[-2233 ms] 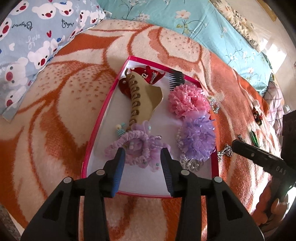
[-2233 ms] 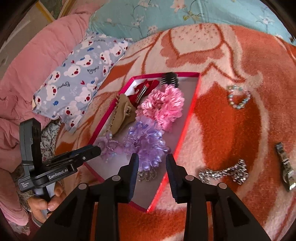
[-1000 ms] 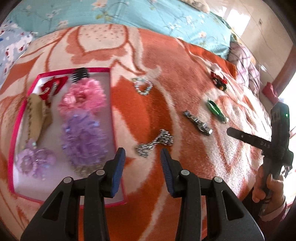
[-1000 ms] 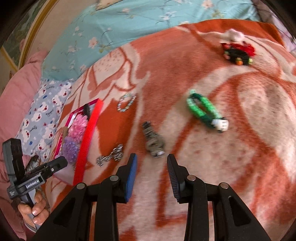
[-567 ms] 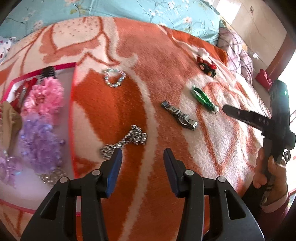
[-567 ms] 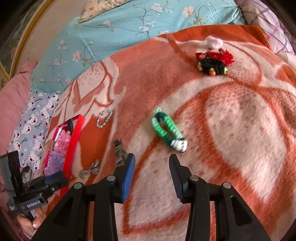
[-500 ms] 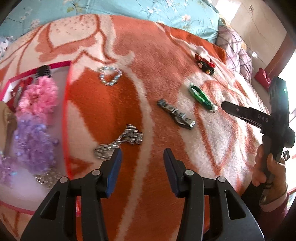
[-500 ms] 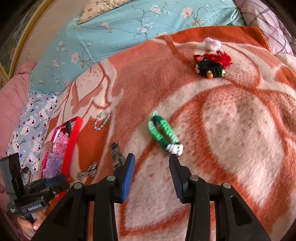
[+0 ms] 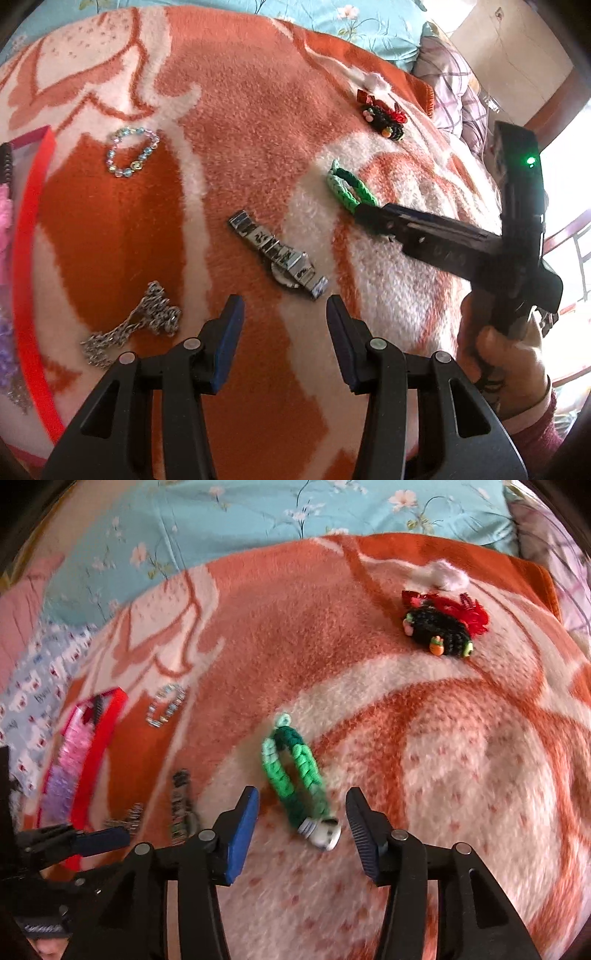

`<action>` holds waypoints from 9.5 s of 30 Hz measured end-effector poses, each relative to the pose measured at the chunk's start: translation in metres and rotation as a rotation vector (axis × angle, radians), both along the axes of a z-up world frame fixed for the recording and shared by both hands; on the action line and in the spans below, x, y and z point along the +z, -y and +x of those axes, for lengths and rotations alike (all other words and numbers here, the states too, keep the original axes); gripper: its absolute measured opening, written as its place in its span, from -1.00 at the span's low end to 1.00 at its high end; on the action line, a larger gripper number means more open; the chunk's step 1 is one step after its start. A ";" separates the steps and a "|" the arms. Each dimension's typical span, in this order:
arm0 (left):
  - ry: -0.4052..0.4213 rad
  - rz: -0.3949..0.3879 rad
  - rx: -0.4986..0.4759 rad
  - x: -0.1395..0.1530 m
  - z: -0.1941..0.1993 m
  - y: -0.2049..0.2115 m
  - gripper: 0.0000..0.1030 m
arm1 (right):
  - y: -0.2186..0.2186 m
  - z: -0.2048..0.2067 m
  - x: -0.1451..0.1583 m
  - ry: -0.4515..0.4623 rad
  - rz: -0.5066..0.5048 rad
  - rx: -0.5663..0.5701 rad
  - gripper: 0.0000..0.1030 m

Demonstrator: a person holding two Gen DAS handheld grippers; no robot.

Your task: Organize jewelry

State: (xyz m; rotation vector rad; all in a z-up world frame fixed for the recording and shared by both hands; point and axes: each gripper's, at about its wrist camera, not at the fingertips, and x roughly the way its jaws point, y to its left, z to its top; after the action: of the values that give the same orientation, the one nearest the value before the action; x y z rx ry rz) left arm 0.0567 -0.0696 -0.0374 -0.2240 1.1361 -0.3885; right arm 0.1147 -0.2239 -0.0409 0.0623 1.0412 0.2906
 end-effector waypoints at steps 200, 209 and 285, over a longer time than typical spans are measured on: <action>0.137 0.361 0.558 0.039 -0.187 -0.259 0.71 | -0.246 -0.154 0.048 0.049 0.142 0.526 0.82; 0.169 0.437 0.535 0.047 -0.192 -0.247 0.73 | -0.244 -0.166 0.060 0.108 0.102 0.554 0.91; 0.098 0.522 0.569 0.029 -0.169 -0.265 0.80 | -0.290 -0.141 0.036 0.019 0.059 0.588 0.96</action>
State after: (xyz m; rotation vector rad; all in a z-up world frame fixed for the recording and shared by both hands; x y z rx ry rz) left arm -0.1120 0.1954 -0.0084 -0.0589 0.9896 0.3976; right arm -0.0267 0.0666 -0.0044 -0.1980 1.0152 0.8532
